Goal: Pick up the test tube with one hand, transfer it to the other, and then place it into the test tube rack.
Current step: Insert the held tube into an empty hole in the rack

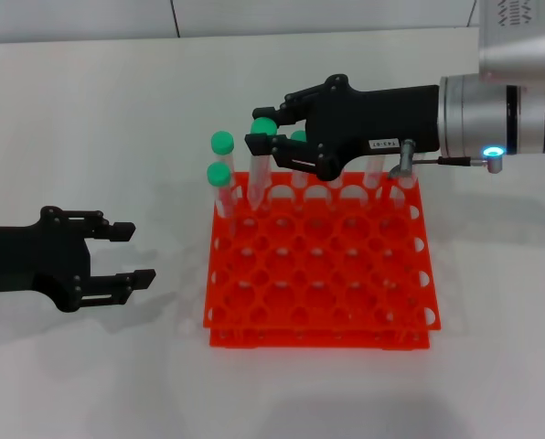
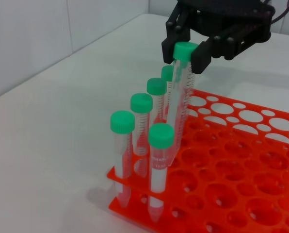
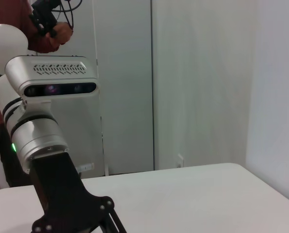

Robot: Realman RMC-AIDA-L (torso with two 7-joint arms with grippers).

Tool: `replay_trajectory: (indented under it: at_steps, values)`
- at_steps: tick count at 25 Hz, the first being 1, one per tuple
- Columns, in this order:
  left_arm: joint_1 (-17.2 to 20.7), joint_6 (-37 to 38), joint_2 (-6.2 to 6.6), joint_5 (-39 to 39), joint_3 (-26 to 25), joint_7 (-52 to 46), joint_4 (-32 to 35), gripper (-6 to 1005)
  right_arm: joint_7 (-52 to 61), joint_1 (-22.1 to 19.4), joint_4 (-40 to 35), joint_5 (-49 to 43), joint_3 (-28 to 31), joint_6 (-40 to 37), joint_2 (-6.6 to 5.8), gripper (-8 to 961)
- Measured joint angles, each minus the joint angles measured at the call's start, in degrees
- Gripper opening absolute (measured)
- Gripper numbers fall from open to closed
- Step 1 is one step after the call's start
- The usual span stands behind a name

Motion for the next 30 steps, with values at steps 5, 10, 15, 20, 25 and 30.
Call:
replay_trajectory:
  at_steps: [5, 10, 15, 20, 25, 30]
  values:
    - [0.0, 0.0, 0.0, 0.0, 0.0, 0.0, 0.0, 643, 0.08, -0.23, -0.11, -0.04, 0.09, -0.35, -0.07, 289]
    - [-0.07, 0.0, 0.0, 0.0, 0.0, 0.0, 0.0, 642, 0.17, -0.33, -0.01, -0.1, 0.08, -0.45, -0.05, 289]
    - [-0.09, 0.0, 0.0, 0.0, 0.01, 0.0, 0.0, 641, 0.2, -0.44, 0.05, -0.11, 0.09, -0.46, -0.03, 290]
    - [-0.09, 0.0, 0.0, -0.01, 0.0, 0.0, 0.0, 640, 0.19, -0.44, 0.56, -0.24, -0.05, -0.2, -0.03, 291]
    - [-0.09, 0.0, 0.0, -0.01, 0.01, 0.0, 0.0, 640, 0.04, -0.39, 0.64, -0.27, 0.03, -0.15, -0.11, 292]
    - [-0.11, 0.0, 0.0, -0.01, 0.01, 0.0, -0.2, 639, -0.1, -0.38, 0.68, -0.28, 0.15, -0.05, -0.12, 293]
